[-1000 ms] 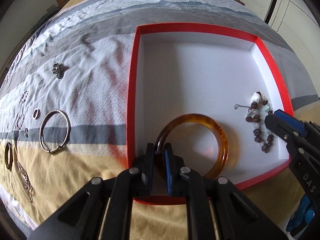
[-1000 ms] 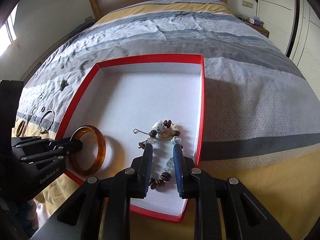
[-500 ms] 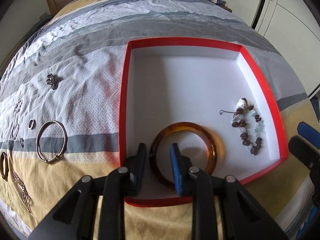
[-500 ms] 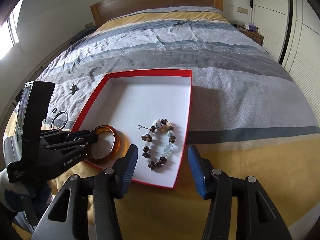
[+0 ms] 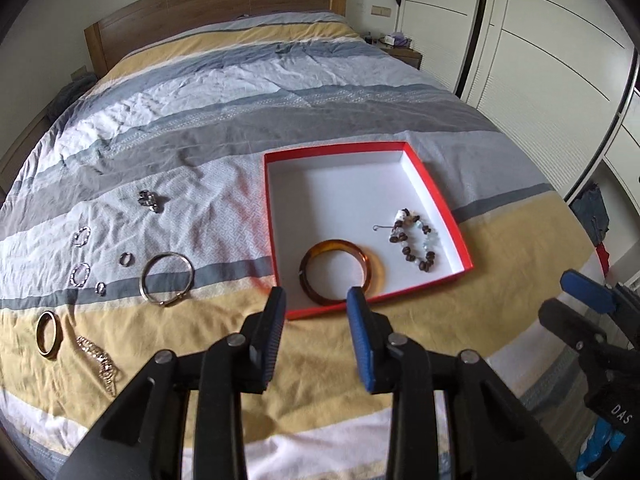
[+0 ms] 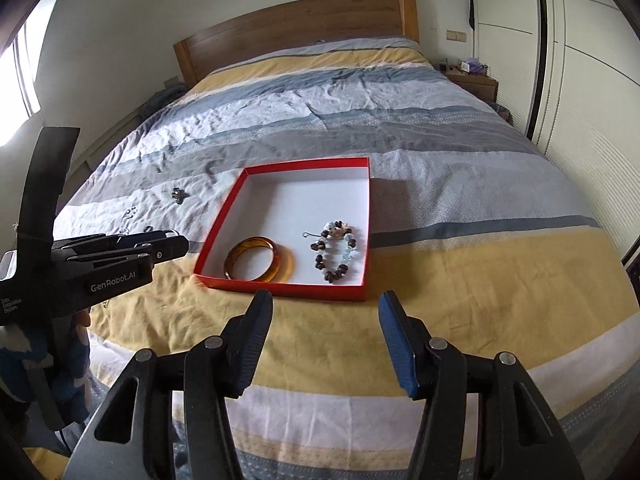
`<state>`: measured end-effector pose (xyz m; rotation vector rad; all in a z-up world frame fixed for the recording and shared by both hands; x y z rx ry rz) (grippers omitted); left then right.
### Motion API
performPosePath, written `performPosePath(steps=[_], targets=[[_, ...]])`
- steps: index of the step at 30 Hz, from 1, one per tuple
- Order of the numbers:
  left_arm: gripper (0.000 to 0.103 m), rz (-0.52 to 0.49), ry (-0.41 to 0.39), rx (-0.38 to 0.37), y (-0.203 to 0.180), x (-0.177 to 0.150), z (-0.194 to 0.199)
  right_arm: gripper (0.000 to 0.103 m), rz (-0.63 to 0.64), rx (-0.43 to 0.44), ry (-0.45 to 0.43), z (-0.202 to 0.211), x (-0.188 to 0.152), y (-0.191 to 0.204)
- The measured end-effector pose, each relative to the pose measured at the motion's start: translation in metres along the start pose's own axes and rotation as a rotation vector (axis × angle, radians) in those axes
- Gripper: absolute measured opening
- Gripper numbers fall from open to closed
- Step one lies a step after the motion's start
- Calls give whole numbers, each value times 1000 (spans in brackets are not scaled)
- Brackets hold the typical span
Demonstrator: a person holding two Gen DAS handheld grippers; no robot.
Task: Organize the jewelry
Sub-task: 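Withdraw both tools from the box back over the duvet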
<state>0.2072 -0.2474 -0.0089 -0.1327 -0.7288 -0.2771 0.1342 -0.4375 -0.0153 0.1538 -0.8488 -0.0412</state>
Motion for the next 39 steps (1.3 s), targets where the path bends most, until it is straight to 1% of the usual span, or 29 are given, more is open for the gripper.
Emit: performPosePath(steps=[7,13,17,21,25,31,35,39], targets=[[30,42,-28,61,57,-37,66,55,3,40,-70,49,-6,45],[31,120,-72,109,128,-70,122,55,23,66,-136,92,-4,89],[31,164,-114,167,176,-92,162,55,30,99,-179,120,1,119],[31,217,-158,226,223,-111,195,55,66,121,-207,139,6,149],[31,267,-180,274,263,-127,216,55,97,148,-226,146,14,175],[31,338,-167,329,307,-149,218,55,134,186,-214,135,16,205],[31,382,-136,355,331,-161,200,55,155,191,-174,111,13,216],[31,417,-86,368,355,-166,168,55,181,202,-124,76,9,229]])
Point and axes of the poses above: each gripper's, at about its wrist camera, not at the fingertips, and z roughly against the way its jaws point, y to its left, x to its top, the point moved 3 cm from there along -z, roughly the way its jaws point, and after that the axes turned 7 degrees about -y, right-handed, at the moved point
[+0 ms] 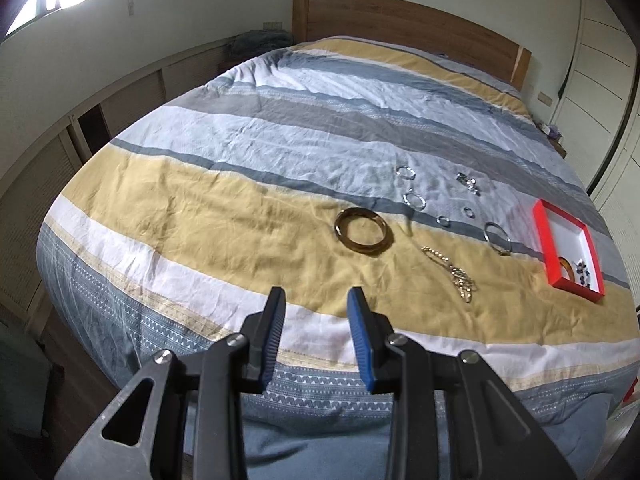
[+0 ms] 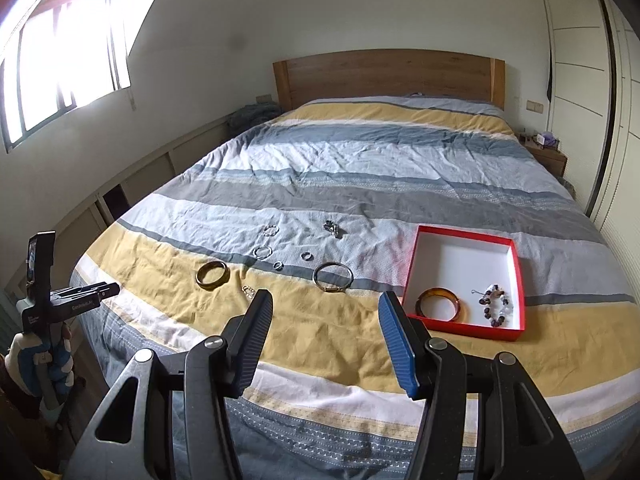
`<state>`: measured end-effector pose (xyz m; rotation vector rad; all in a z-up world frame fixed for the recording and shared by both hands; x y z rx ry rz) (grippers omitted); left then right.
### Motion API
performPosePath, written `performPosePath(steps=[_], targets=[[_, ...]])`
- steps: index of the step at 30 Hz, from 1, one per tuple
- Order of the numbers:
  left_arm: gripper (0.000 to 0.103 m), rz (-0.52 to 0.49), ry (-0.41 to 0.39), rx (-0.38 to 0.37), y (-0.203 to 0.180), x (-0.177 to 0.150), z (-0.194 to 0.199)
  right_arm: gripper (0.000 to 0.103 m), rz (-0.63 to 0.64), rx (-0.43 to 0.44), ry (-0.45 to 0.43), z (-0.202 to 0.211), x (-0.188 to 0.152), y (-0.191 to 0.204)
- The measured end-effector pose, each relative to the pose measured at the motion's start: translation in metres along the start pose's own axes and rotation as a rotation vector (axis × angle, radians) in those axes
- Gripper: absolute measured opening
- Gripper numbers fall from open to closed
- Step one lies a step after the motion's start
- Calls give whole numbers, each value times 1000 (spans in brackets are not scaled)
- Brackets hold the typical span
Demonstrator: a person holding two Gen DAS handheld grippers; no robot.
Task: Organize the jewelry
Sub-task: 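Withdraw both tools from the box back over the duvet, then grasp the dark brown bangle with the left tool while the right tool grasps the gold chain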
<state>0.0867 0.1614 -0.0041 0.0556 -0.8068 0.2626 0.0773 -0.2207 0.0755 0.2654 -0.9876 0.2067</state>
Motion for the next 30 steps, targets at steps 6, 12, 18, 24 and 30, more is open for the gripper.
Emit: performPosePath(steps=[6,12,18,24,30], targets=[[31,52,62,32,12,10,-61,54,30,78,136,-85,-19,17],[31,75,94,34,8,28,-113,54,65,184,261,-169,-37,45],[31,69,133,11,-8,33,-159,54,95,265,359,-234,-61,75],[31,50,185,20,-18,26,-201,54,116,297,426,-278,-84,91],[31,47,210,31,-20,20,-229,50,135,305,427,-304,-89,98]])
Point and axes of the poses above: each gripper's, at about its wrist camera, not at the fingertips, and z roughly against the way its jaws point, y to its left, x to its top, the point moved 3 cm from there along -z, roughly the way its jaws point, and after that the axes turned 7 degrees about -y, right-handed, at the moved point
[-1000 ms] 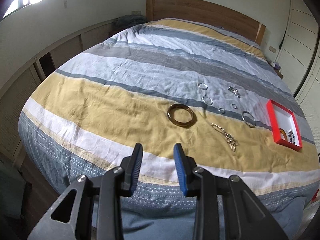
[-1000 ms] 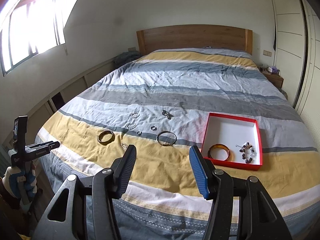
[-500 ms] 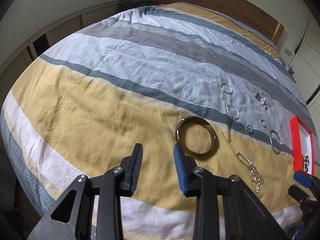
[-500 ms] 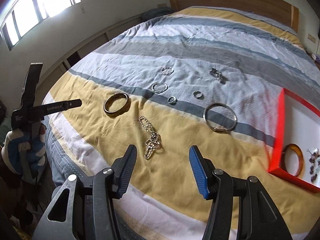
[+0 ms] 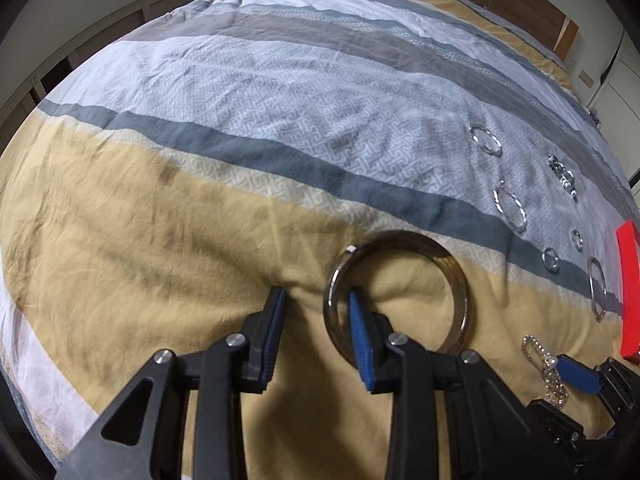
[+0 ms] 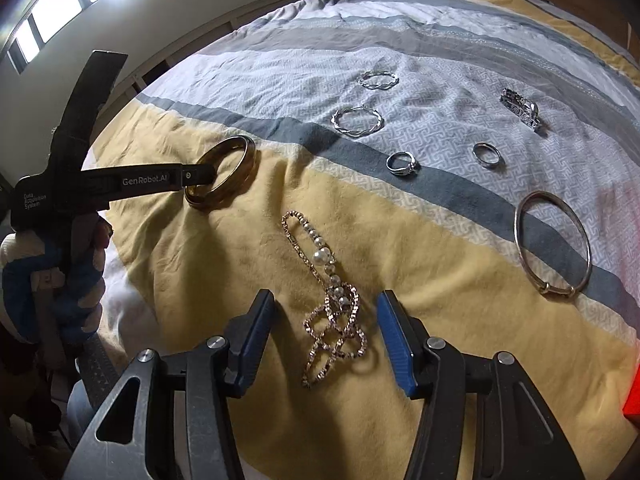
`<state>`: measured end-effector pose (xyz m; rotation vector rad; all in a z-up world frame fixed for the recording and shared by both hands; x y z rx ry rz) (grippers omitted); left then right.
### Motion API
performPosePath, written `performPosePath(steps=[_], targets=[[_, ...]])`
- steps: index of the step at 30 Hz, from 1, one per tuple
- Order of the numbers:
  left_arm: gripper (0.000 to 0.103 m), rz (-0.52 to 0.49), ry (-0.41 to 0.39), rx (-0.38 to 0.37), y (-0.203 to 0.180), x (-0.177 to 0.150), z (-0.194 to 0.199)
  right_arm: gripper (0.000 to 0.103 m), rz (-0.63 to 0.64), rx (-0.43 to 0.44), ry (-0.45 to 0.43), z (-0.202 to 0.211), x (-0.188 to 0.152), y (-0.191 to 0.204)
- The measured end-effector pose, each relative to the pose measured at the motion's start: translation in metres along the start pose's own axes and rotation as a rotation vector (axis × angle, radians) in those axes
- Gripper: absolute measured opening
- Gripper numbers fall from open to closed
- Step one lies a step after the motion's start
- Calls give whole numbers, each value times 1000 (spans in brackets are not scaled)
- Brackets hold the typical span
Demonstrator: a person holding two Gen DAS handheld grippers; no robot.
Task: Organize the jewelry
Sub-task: 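Grasp the dark brown bangle with the left tool while the right tool grasps the gold chain, then carry the bangle and chain into the red box and release both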
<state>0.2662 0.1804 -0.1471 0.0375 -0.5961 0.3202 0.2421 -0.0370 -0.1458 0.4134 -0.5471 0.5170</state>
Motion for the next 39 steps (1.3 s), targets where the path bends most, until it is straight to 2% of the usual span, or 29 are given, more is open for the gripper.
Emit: performPosePath(steps=[2,4,6,8,10,21,32,39], targets=[[30,0,-4,6,-1,1,-3,40,8,1,-1,-5,2,0],[30,-11,-10,12,-3,2,-4,24,14,-1,1,-9,3,-2],[26,-25,-23,10,-5,1,-3,22,9,3,-2,-9,2,-3],[10,-36,-26,3,-8,0,-1,19,4,4,-6,-7,2,-4],[9,-43,-31,10,-10,0,3,14,-4,2,-9,-3,1,-4],[8,-52,-72,6,-16,-9,49,12,-68,-13,-70,51,-8,-3],[8,-90,-175,-16,-30,-21,133,12,-72,-75,-204,153,-21,12],[8,-136,-243,-80,-65,-33,187,12,-94,-127,-310,223,-45,7]])
Point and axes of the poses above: each gripper's, at about its wrist camera, not at the fingertips, and z roughly against the way its jaws point, y to its left, x to its top, the point moved 3 cm from there along -z, roughly the way its jaws point, and after that the axes turned 7 degrees about -y, right-handed, at the moved point
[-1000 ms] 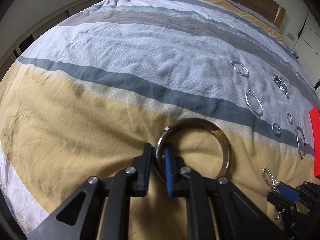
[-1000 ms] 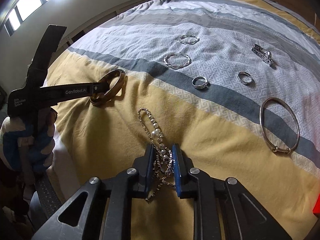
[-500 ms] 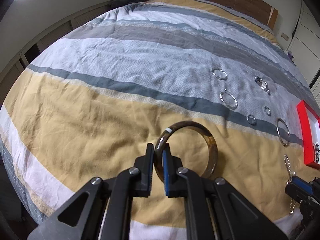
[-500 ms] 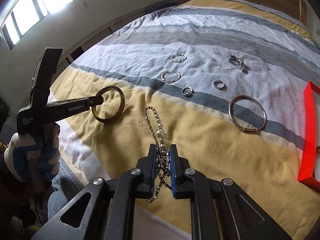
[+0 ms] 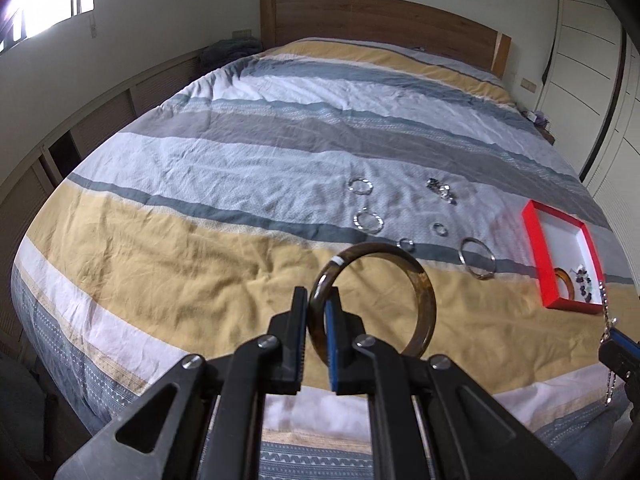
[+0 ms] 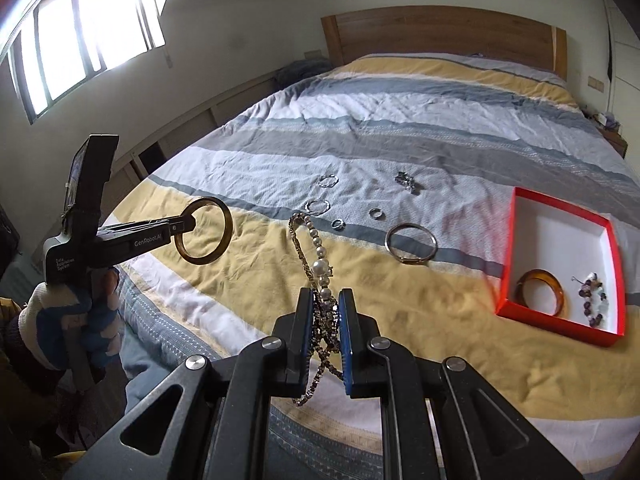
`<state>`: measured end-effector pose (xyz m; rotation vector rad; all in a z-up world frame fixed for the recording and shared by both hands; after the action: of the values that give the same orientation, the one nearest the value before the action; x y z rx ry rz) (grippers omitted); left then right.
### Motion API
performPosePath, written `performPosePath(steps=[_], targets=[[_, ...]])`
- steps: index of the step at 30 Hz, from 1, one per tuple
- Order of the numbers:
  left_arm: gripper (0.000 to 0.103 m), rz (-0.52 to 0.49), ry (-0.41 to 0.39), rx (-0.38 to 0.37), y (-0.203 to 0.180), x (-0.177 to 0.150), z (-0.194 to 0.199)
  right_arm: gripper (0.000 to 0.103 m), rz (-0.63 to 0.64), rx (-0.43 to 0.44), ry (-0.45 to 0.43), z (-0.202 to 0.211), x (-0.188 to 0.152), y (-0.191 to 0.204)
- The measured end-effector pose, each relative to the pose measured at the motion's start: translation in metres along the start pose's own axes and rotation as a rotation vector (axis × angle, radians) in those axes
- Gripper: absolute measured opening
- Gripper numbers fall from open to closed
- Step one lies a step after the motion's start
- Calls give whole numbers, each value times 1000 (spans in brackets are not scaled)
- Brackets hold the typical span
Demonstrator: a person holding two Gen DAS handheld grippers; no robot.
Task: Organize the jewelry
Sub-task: 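Carry the bangle and chain into the red box and release both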
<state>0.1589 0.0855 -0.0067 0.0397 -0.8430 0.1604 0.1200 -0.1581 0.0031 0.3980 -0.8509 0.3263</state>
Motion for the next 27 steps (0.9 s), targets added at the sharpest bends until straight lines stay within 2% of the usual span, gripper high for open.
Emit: performPosePath(steps=[4,8,14,19,27], targets=[[8,-34,-11,-68,-40,6,15,12,-40,-43,-50,34,-2,-28],[8,-82,-9,-158,-92,19,19,12,-89,-109,-90,59,0,-72],[8,-192,-2,-270,-186,43,2,12,-144,-204,-110,70,19,-150],[8,-278,15,-324,-265,61,-39,12,-151,-244,-87,46,40,-213],[8,-386,81,-327,-359,61,-124,12,-194,-290,-16,-29,54,-309]])
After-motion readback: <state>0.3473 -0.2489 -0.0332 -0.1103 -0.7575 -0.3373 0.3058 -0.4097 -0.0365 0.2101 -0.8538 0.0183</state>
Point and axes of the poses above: each gripper's, at about its wrist camera, not at the fingertips, and z roughly against the way its jaws point, y to its left, x to its top, the point moved 3 cm from there along -z, roughly the way its jaws point, and after that the axes turned 7 degrees about -y, right-handed, at the moved point
